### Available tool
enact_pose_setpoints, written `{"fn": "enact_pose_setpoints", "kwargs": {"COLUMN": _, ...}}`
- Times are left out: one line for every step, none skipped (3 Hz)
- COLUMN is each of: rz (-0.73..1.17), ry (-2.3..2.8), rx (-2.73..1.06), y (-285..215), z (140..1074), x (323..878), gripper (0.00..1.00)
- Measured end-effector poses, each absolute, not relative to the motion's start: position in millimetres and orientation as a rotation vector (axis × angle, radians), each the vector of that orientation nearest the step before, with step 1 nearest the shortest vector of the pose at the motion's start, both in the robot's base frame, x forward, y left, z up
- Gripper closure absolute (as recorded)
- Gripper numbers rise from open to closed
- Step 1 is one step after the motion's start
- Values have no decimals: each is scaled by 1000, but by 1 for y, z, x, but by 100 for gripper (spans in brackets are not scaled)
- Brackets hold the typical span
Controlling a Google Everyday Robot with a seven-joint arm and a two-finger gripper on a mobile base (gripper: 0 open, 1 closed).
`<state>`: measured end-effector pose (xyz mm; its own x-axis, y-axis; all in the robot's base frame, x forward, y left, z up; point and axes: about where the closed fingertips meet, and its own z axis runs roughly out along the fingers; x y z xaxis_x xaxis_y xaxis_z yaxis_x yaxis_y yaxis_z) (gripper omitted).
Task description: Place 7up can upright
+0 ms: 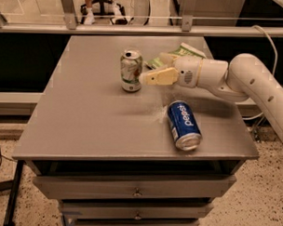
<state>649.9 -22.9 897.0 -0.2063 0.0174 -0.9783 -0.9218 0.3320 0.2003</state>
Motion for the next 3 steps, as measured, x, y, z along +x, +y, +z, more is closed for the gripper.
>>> {"fn": "enact_pose_setpoints", "kwargs": {"rz": 952, "ry": 1532, "rx": -849, "y": -70, "z": 909, "x": 648, "gripper": 0}}
{"fn": "enact_pose_setpoints", "kwargs": {"rz": 786, "ry": 1540, "rx": -803, "y": -123, "z": 927, "x": 643, "gripper": 0}}
{"fn": "enact_pose_setpoints", "kwargs": {"rz": 768, "ry": 1542, "rx": -788, "y": -132, "z": 929, "x": 642, "gripper": 0}}
